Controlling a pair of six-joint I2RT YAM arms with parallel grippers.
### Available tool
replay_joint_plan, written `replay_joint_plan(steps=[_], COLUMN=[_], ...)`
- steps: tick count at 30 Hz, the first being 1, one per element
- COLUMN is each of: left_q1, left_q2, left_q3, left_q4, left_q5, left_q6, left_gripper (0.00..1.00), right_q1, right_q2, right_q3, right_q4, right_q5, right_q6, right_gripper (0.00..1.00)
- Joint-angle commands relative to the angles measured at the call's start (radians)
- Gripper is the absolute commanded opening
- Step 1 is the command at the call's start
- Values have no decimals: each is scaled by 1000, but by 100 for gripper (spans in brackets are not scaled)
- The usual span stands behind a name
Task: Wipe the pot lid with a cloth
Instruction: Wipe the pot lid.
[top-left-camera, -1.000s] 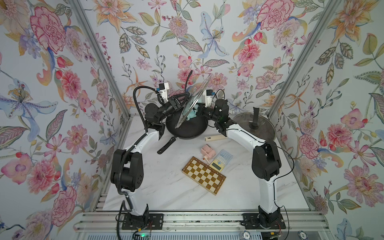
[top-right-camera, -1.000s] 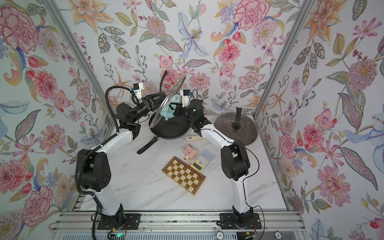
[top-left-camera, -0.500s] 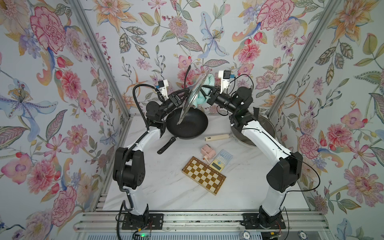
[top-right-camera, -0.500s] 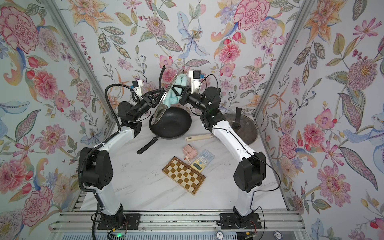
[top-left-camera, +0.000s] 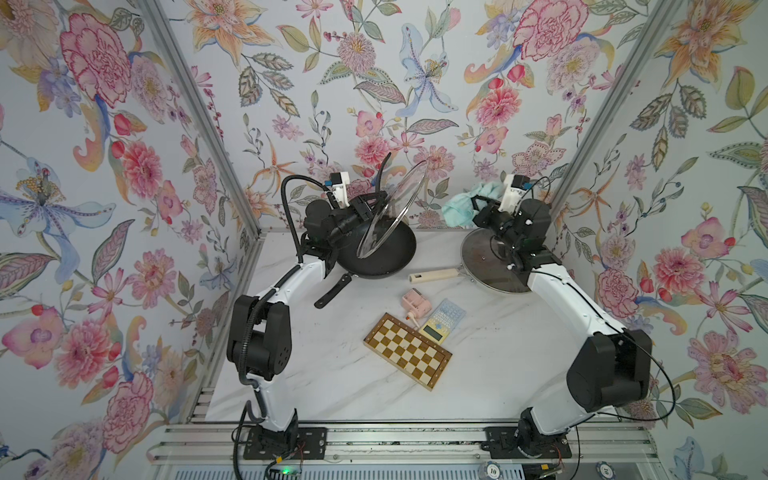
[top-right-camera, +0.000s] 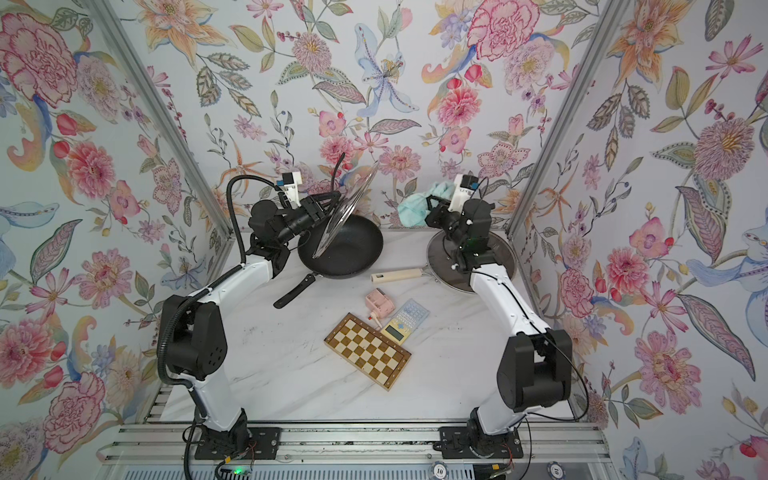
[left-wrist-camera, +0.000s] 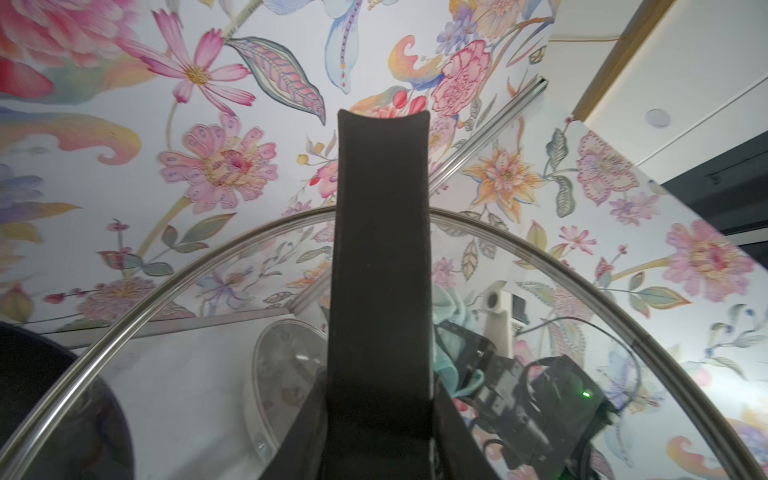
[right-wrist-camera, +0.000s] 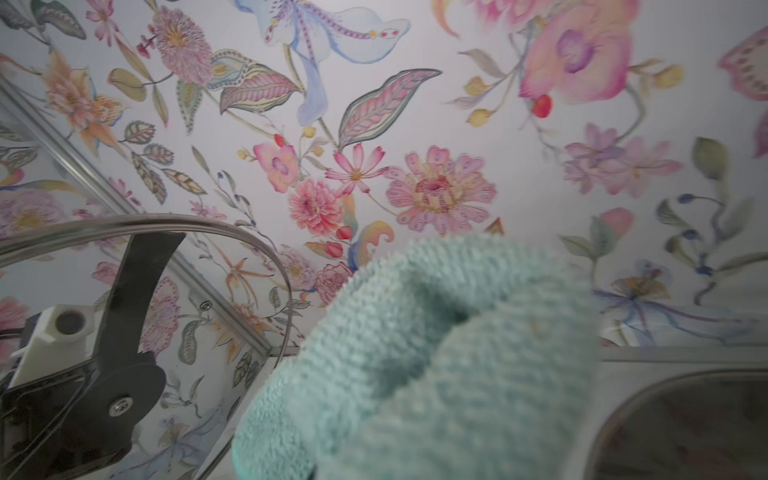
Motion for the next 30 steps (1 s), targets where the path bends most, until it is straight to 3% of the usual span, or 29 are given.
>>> replay_joint_plan(steps=[1,4,9,14,17,24,30], left_q1=[-40,-94,-161,-220,-238,-265,-292], left_q2=[-155,-172,-152,-126,-109,-73,-131], left_q3=[58,79,75,94,125,208,161], left_q4=[-166,-270,-226,-138,-111,-118,-145], left_q5=[-255,-424,-606,-712,-728,-713,-755], left_q6=[332,526,629,696,711,723,793], left_gripper=[0,0,0,0,0,0,0], right_q1=[11,51,298,523,596,634,629], right_q2=[-206,-253,-249,-211,-172,-59,-53], right_q3=[23,173,292,203,176,105,50], right_q4=[-82,-350,-627,-568,-538,-396,-388], right_q5=[61,-42,-31,84,170,139,305], right_q6=[-123,-269,-427,-429,-434,-361,-343], right_gripper=[0,0,0,0,0,0,0])
